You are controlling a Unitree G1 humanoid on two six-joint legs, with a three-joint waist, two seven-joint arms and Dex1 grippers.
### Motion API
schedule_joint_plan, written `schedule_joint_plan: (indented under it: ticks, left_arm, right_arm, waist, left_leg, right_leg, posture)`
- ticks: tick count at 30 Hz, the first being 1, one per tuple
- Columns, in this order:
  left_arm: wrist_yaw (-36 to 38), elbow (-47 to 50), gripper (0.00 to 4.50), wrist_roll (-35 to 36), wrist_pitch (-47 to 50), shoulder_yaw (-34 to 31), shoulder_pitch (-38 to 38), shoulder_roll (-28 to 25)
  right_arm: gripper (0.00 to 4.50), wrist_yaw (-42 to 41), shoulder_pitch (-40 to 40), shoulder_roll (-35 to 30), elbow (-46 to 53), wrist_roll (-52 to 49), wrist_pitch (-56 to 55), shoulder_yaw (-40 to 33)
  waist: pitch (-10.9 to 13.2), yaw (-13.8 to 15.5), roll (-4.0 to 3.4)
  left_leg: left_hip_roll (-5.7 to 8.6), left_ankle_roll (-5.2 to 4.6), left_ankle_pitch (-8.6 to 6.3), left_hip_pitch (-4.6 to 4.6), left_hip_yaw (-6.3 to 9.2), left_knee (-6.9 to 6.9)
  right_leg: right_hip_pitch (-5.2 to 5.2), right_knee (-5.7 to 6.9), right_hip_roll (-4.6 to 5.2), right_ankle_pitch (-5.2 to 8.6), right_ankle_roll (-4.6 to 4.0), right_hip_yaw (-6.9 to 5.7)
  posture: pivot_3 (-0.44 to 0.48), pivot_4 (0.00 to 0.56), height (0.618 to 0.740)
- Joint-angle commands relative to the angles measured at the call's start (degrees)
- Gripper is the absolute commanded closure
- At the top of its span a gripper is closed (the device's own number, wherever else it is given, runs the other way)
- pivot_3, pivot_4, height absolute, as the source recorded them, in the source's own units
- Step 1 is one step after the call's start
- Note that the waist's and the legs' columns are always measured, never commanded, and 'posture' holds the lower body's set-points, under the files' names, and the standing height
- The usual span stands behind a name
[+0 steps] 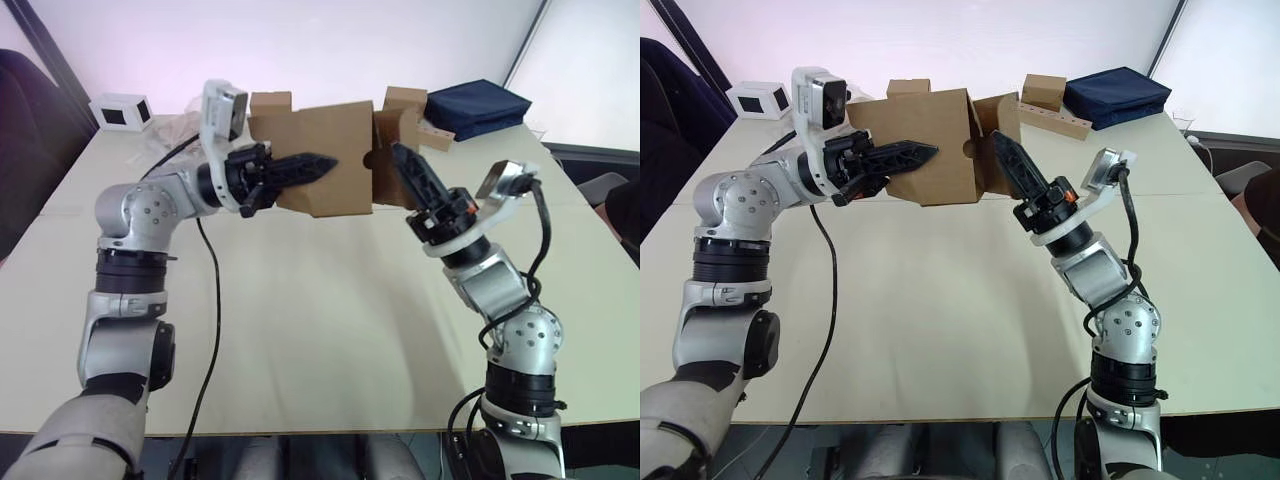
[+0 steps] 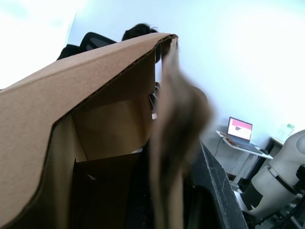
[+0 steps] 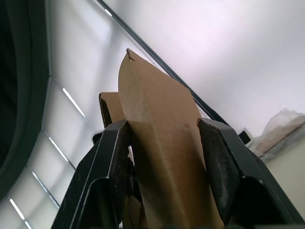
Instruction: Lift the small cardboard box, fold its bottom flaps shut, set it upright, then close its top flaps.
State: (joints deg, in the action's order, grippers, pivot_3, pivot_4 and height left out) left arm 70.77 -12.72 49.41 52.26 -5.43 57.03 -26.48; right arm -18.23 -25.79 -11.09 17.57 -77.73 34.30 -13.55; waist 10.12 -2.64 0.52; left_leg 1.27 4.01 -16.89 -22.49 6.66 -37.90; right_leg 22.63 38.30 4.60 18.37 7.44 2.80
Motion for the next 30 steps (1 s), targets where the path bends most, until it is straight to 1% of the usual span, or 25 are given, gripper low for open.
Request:
schedule_joint_plan:
  ticks: [1,3,7,12,18,30]
  left_arm:
    - [0.4,2.2,4.5,1.5,-0.1,-1.3,1.1,0.1]
    - [0.4,2.1,4.5,1.3,-0.3,-1.2,1.1,0.2]
    - [0.2,1.2,4.5,0.7,-0.8,-1.1,1.3,0.3]
    - [0.5,0.7,4.5,0.4,-1.0,-1.2,1.4,0.2]
    - [0.6,0.7,4.5,0.5,-0.8,-1.1,1.5,0.3]
    - [0.9,0.7,4.5,0.7,-0.4,-1.1,1.4,-0.1]
  right_arm:
    - [2.21,0.2,-1.0,0.7,1.7,-0.2,-0.6,0.4]
    - [2.21,0.1,-1.2,1.0,2.0,-1.0,-0.5,0.5]
    - [2.21,-2.5,-0.1,-0.1,4.2,-8.1,2.7,0.3]
    - [2.21,-3.4,1.4,-1.4,4.7,-10.7,3.8,-0.2]
    - [2.21,-2.9,1.0,-1.2,3.0,-10.2,2.9,-1.0]
    - [2.21,-3.0,0.7,-1.6,1.4,-5.1,1.9,-0.2]
  waist:
    - [0.0,0.0,0.0]
    - [0.0,-0.1,0.0]
    - [0.0,-0.1,0.0]
    - [0.0,0.0,0.0]
    - [0.0,0.0,0.0]
    - [0.0,0.0,0.0]
  left_leg:
    - [0.0,0.0,0.0,0.0,0.0,0.0]
    - [0.0,0.0,0.0,0.0,0.0,0.0]
    - [0.0,0.0,0.0,0.0,0.0,0.01]
    - [0.0,0.0,0.0,0.0,0.01,0.01]
    - [0.0,0.0,0.0,0.0,0.0,0.01]
    - [0.0,0.0,0.0,0.0,0.0,0.01]
  right_leg:
    - [0.01,0.0,0.0,0.0,0.0,0.0]
    - [0.01,0.01,0.0,0.0,0.0,0.0]
    - [0.02,0.01,0.0,0.0,0.0,0.0]
    - [0.0,0.01,0.0,0.0,0.0,0.0]
    - [0.01,0.01,0.0,0.0,0.0,0.0]
    - [0.01,0.01,-0.01,0.0,0.0,0.0]
  posture:
    - [0.0,0.15,0.74]
    - [0.0,0.15,0.74]
    - [0.0,0.15,0.74]
    - [0.0,0.15,0.74]
    - [0.0,0.15,0.74]
    - [0.0,0.15,0.74]
